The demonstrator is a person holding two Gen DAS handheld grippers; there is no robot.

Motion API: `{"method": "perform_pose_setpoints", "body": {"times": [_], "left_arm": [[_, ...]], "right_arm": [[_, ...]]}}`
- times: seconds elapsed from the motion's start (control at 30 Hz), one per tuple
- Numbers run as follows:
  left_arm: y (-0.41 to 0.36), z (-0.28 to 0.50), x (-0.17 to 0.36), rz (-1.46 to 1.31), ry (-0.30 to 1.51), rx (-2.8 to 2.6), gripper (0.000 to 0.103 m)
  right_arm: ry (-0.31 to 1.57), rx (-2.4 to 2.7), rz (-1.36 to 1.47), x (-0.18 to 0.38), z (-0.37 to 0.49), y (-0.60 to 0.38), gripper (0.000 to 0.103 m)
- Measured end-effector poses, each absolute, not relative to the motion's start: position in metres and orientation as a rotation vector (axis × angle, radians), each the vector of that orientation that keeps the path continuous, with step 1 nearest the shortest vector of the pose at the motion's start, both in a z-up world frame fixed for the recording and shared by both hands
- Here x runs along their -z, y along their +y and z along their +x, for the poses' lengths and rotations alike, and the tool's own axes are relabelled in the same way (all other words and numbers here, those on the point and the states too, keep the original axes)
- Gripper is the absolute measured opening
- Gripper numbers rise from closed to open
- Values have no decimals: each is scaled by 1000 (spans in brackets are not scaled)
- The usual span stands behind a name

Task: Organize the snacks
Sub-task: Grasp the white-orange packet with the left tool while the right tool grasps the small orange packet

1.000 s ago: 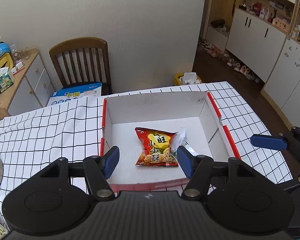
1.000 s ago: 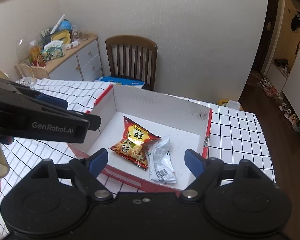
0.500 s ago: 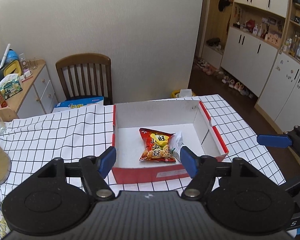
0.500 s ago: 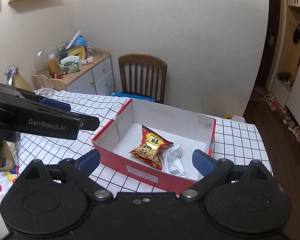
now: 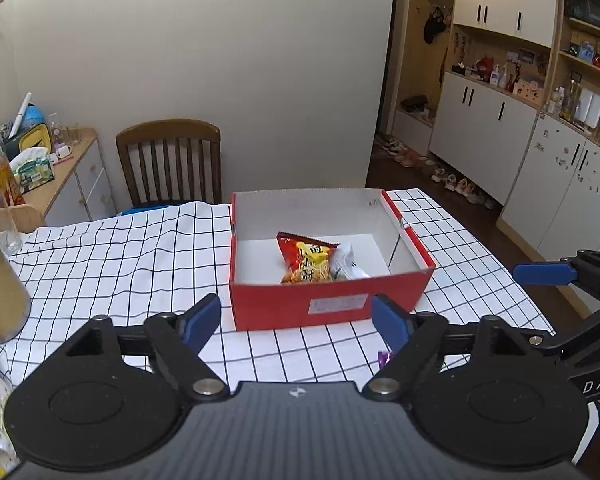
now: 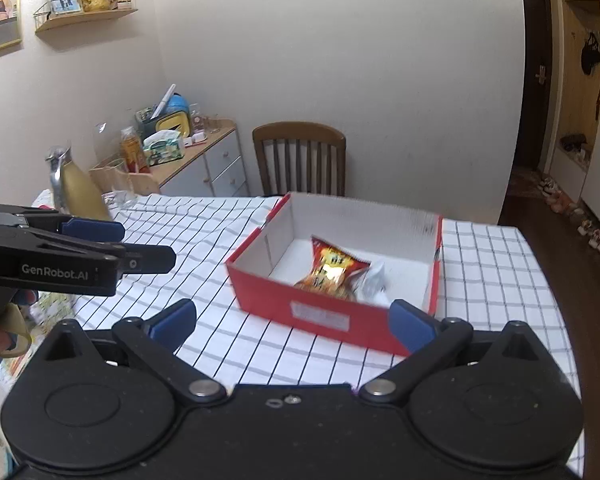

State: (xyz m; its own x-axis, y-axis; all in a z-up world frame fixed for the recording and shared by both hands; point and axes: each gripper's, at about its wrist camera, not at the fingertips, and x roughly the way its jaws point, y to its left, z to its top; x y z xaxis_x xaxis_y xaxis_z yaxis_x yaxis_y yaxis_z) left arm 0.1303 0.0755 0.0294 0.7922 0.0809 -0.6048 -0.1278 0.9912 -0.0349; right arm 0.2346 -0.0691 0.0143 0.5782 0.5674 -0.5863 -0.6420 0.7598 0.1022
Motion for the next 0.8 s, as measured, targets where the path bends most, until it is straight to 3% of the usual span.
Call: {"method": "perform_pose_setpoints", "body": {"times": [0.33, 0.8], "left_arm": [[65, 92, -4, -58, 649, -109, 83], [61, 76, 64, -92, 800, -126, 83]], "right_arm": [[676, -700, -123, 19, 196, -87, 103], [737, -692, -175, 74, 161, -97, 103]]}}
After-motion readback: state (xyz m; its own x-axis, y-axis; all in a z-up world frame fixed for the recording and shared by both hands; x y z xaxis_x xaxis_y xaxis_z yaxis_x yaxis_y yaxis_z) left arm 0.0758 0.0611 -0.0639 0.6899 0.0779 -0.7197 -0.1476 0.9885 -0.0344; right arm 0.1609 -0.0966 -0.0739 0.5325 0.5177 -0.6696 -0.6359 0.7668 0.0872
